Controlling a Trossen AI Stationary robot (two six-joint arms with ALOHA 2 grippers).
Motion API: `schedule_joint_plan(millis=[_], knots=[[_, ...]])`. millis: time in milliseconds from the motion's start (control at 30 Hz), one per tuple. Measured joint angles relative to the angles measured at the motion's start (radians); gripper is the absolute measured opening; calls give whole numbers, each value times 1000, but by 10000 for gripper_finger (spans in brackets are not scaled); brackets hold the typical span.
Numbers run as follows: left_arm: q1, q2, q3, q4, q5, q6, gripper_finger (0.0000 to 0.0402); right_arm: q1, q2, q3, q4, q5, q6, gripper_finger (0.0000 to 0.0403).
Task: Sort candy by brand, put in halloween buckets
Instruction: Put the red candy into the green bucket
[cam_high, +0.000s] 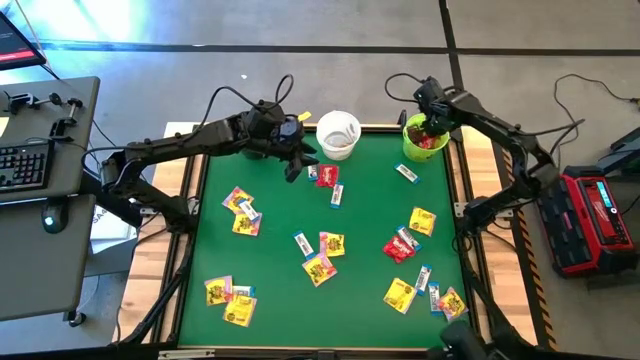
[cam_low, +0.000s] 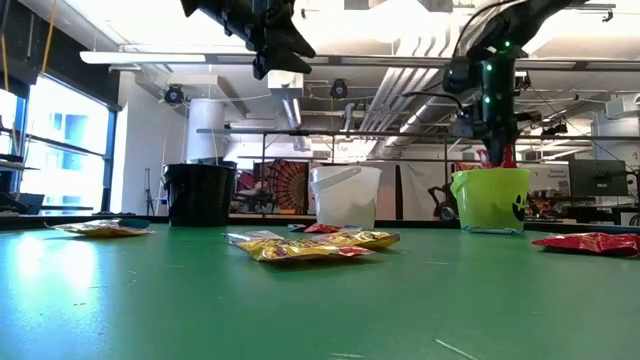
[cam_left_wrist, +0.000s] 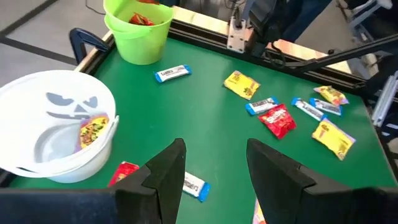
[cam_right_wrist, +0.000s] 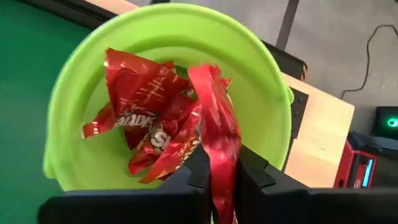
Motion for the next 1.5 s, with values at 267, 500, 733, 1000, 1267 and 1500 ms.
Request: schedule_joint_plan(millis=[267, 500, 733, 1000, 1267, 1500], knots=[[0, 1, 0, -14, -111, 1, 163, -1, 46, -6, 52, -83, 7, 116], [0, 47, 0, -47, -122, -21, 163, 0, 49, 37, 34, -107, 8, 143], [-5, 124, 0, -44, -110, -16, 163, 39, 11, 134, -22, -206, -59, 73], [-46, 239, 0, -42, -115, 114, 163, 128, -165, 111, 156, -247, -5, 17], [-69, 361, -1, -41, -215, 121, 180, 243, -346, 7, 216, -239, 109, 5], [-72, 442, -1, -7, -245, 111, 187, 343, -421, -3, 225, -157, 158, 1]])
